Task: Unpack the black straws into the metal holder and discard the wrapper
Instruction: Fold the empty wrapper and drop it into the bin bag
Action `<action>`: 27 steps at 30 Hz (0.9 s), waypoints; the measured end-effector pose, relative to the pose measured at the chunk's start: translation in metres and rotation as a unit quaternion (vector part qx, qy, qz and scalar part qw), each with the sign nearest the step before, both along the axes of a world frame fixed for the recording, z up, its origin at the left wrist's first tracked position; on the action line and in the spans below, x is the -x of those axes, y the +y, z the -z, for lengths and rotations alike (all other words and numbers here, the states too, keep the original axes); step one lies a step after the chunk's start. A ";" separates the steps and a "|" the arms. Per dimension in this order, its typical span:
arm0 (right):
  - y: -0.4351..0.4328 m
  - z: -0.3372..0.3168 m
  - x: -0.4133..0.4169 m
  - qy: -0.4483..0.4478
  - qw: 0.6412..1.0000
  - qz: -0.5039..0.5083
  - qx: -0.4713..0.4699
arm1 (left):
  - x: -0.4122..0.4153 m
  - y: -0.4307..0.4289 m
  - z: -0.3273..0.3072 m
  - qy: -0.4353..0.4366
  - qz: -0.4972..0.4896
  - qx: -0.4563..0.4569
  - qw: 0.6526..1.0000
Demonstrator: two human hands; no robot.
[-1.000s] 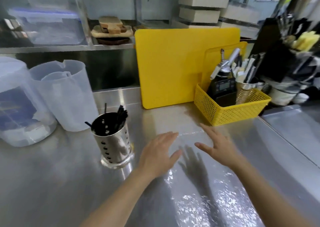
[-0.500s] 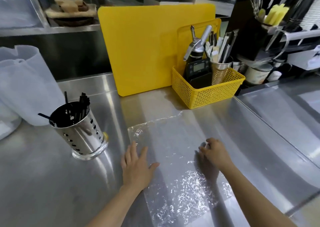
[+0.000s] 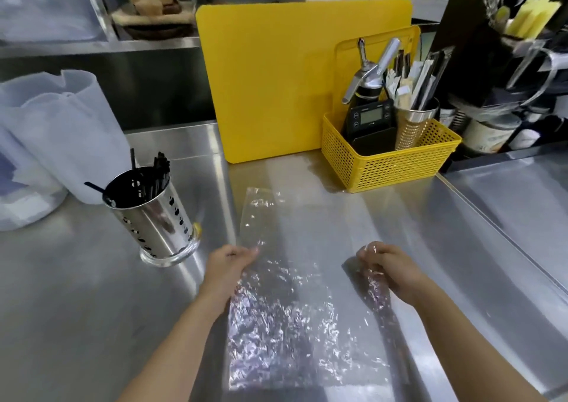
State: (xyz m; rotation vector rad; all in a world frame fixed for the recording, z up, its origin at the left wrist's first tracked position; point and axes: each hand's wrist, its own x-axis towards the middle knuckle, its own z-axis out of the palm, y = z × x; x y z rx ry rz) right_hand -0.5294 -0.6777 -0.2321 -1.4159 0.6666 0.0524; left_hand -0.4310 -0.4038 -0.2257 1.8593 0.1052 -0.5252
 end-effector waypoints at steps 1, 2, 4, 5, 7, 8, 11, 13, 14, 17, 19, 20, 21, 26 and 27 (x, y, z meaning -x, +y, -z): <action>0.000 -0.002 0.001 -0.011 1.000 -0.012 -0.025 | -0.004 0.004 -0.002 0.023 0.008 0.023 0.999; -0.002 -0.002 0.002 -0.010 0.999 -0.027 -0.035 | -0.006 0.007 -0.003 0.049 0.032 0.025 0.998; -0.005 0.001 0.004 0.010 0.998 -0.051 -0.026 | -0.006 0.013 0.000 0.072 0.083 -0.026 0.994; -0.006 0.004 0.005 0.018 0.998 -0.055 -0.024 | -0.005 0.013 0.003 0.073 0.085 -0.039 0.993; -0.011 0.009 0.007 0.021 0.998 -0.048 -0.023 | 0.001 0.009 0.007 0.079 0.068 -0.011 0.994; -0.013 0.012 0.007 0.015 0.999 -0.043 -0.021 | 0.005 0.006 0.006 0.083 0.055 0.009 0.995; -0.017 0.010 0.009 -0.007 0.999 -0.048 -0.013 | 0.006 0.003 0.007 0.069 0.027 0.037 0.997; -0.019 0.007 0.011 -0.026 0.998 -0.055 -0.027 | 0.005 0.006 0.006 0.058 0.025 0.050 0.997; -0.021 0.007 0.013 -0.039 0.997 -0.053 -0.044 | 0.006 0.007 0.003 0.056 0.029 0.073 0.995; -0.027 0.008 0.015 -0.058 0.996 -0.037 -0.061 | 0.006 0.010 0.000 0.083 0.024 0.140 0.986; -0.028 0.008 0.015 -0.061 0.996 -0.025 -0.058 | 0.005 0.011 -0.001 0.101 0.002 0.171 0.980; -0.027 0.006 0.016 -0.065 0.996 -0.023 -0.056 | 0.006 0.011 -0.001 0.102 -0.011 0.178 0.979; -0.026 0.005 0.016 -0.073 0.996 -0.022 -0.053 | 0.006 0.012 -0.001 0.092 -0.022 0.172 0.981; -0.020 -0.005 0.016 -0.090 0.996 -0.025 -0.012 | 0.007 0.015 -0.002 0.084 -0.067 0.208 0.972; -0.019 -0.005 0.015 -0.087 0.996 -0.034 0.008 | 0.008 0.018 -0.003 0.111 -0.066 0.227 0.965</action>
